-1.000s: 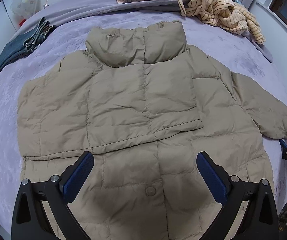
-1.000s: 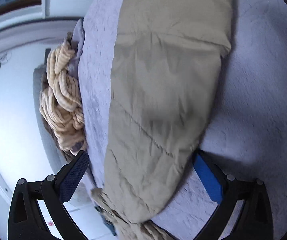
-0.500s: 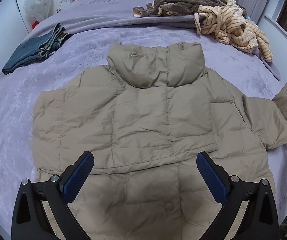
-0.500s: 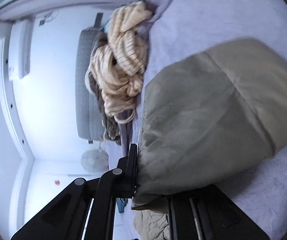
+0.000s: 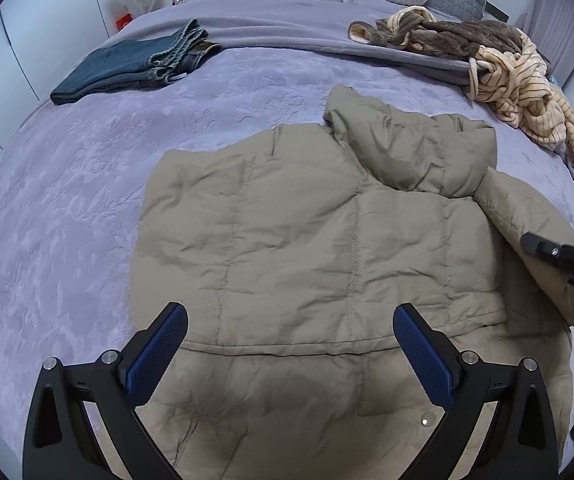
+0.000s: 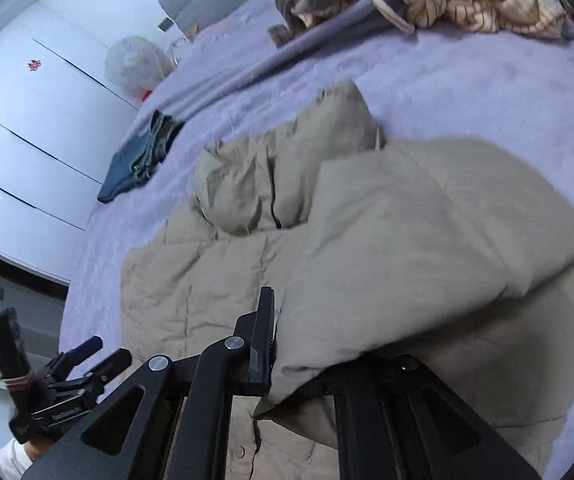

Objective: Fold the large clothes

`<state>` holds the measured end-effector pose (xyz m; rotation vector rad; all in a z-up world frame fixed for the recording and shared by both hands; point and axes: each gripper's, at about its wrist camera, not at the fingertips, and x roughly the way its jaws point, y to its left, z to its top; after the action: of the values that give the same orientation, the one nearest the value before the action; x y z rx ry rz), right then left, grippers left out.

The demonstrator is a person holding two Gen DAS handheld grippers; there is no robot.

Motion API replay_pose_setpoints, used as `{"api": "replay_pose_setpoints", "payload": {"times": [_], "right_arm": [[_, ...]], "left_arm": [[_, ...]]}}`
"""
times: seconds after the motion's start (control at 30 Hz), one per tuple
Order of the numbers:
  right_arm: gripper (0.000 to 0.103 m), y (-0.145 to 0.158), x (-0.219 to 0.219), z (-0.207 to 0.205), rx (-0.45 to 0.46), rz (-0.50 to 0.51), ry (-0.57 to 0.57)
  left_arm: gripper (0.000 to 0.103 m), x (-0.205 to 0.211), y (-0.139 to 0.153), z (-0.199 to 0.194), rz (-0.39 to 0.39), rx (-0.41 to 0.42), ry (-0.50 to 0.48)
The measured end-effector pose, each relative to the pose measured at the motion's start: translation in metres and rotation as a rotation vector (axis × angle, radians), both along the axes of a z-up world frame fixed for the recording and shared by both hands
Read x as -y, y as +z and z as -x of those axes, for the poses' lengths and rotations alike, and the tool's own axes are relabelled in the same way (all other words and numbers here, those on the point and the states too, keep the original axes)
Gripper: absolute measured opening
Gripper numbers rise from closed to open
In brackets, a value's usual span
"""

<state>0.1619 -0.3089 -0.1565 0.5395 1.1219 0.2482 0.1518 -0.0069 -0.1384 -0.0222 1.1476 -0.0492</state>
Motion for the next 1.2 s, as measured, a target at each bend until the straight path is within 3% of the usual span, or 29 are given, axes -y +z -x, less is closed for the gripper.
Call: {"api": "replay_pose_setpoints", "payload": {"times": [0.1, 0.17, 0.23, 0.27, 0.37, 0.57, 0.6, 0.63, 0.67, 0.77, 0.9, 1.07, 1.17, 1.2], "right_arm": [[0.016, -0.037, -0.003, -0.001, -0.095, 0.001, -0.037], [0.033, -0.051, -0.003, 0.002, -0.154, -0.006, -0.061], [0.070, -0.049, 0.002, 0.007, -0.157, -0.065, -0.074], [0.075, -0.043, 0.005, 0.010, -0.151, -0.080, -0.078], [0.076, -0.021, 0.022, 0.022, -0.101, -0.100, -0.117], [0.072, -0.025, 0.089, 0.030, -0.082, -0.253, -0.424], [0.048, -0.029, 0.094, 0.026, -0.076, -0.272, -0.447], [0.016, -0.028, 0.093, 0.018, -0.068, -0.282, -0.447], [0.009, -0.026, 0.089, 0.011, -0.058, -0.278, -0.435], [0.009, -0.002, 0.066, -0.004, 0.025, -0.235, -0.331], [0.009, 0.026, -0.006, -0.025, 0.086, -0.127, -0.073], [0.014, 0.017, -0.092, -0.030, 0.039, -0.064, 0.145], [0.036, 0.000, -0.115, -0.027, -0.052, -0.037, 0.194], [0.051, -0.003, -0.113, -0.022, -0.070, -0.053, 0.201]], "left_arm": [[0.103, -0.005, -0.010, 0.000, 0.001, -0.017, 0.007], [0.103, -0.005, -0.015, -0.001, 0.009, -0.026, 0.003], [0.103, -0.002, -0.018, -0.002, 0.028, -0.030, -0.001], [0.103, -0.002, -0.018, -0.003, 0.042, -0.032, -0.002], [0.103, -0.001, -0.018, -0.009, 0.091, -0.030, -0.007], [0.103, -0.011, -0.010, -0.028, 0.202, -0.008, -0.030], [0.103, -0.015, -0.009, -0.030, 0.217, -0.005, -0.030], [0.103, -0.019, -0.007, -0.032, 0.233, 0.000, -0.030], [0.103, -0.022, -0.007, -0.033, 0.246, 0.001, -0.029], [0.103, -0.038, -0.005, -0.035, 0.312, 0.000, -0.020], [0.103, -0.058, -0.008, -0.037, 0.442, -0.018, 0.017], [0.103, -0.072, -0.011, -0.038, 0.540, -0.038, 0.052], [0.103, -0.072, -0.011, -0.041, 0.589, -0.046, 0.037], [0.103, -0.070, -0.011, -0.043, 0.613, -0.054, 0.025]]}}
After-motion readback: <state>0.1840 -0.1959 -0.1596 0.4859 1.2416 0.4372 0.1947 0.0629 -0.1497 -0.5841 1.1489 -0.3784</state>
